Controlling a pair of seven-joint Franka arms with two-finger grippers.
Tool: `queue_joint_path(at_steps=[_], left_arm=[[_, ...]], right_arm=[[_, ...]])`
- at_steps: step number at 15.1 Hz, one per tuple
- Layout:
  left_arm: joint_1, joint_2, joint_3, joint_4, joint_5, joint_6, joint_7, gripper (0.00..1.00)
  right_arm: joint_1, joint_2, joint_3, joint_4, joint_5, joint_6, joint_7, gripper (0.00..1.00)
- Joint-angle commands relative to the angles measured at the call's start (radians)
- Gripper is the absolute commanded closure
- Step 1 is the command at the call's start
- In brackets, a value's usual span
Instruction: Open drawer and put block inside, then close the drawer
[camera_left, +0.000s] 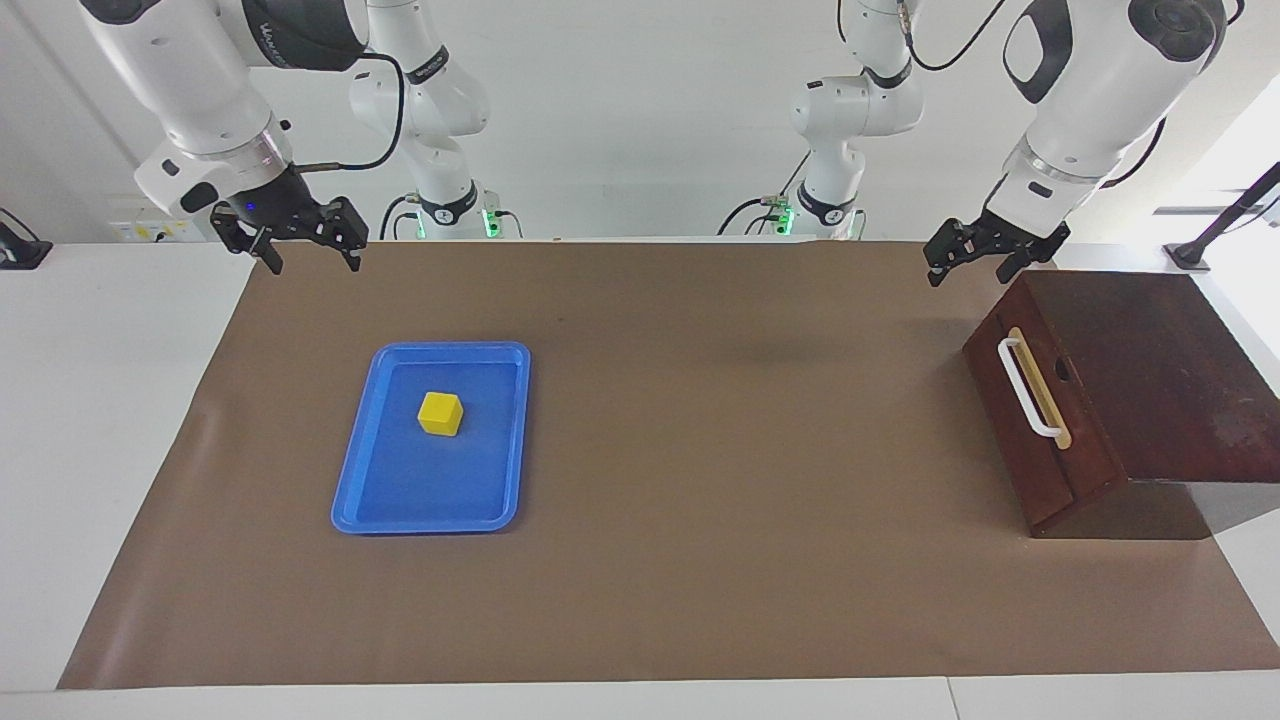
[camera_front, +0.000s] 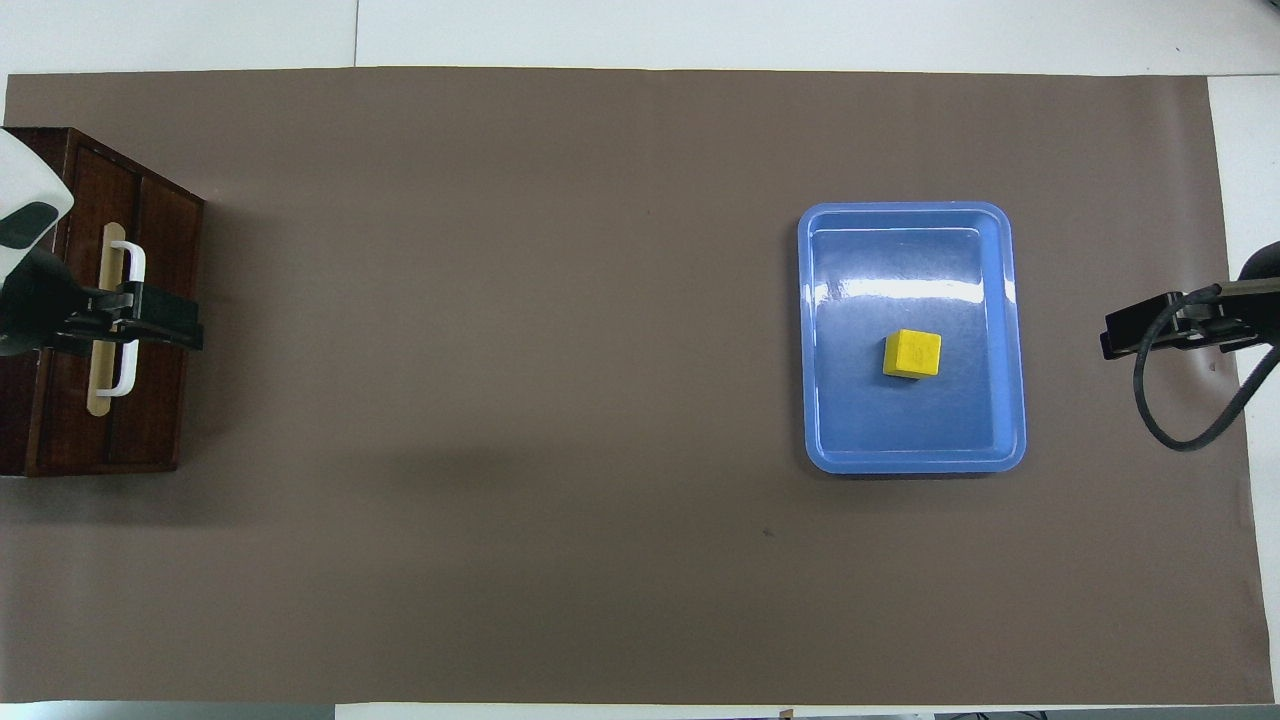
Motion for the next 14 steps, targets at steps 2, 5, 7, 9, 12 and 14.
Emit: queue_joint_path(at_steps=[2, 5, 7, 9, 12, 14], left_arm=[[0.001, -0.003, 0.004, 0.010, 0.015, -0.015, 0.015, 0.00], [-0.011, -0.005, 0.004, -0.010, 0.042, 0.025, 0.039, 0.00], [-0.034, -0.005, -0.004, -0.052, 0.169, 0.092, 0.085, 0.00], [-0.040, 0.003, -0.001, -0.114, 0.205, 0.211, 0.096, 0.00], [-0.043, 0.032, -0.003, -0.187, 0.344, 0.351, 0.094, 0.00], [-0.045, 0.081, -0.003, -0.188, 0.441, 0.384, 0.087, 0.00]], right_arm=[[-0.012, -0.001, 0.012, 0.004, -0.004, 0.009, 0.010, 0.00], [-0.012, 0.000, 0.012, 0.004, -0.004, 0.009, 0.011, 0.00], [-0.012, 0.000, 0.012, 0.004, -0.004, 0.009, 0.010, 0.00], [-0.014, 0.000, 0.012, 0.004, -0.004, 0.009, 0.010, 0.00], [-0.014, -0.001, 0.012, 0.003, -0.001, 0.009, 0.013, 0.00], [-0.012, -0.001, 0.012, 0.002, -0.003, 0.009, 0.013, 0.00]])
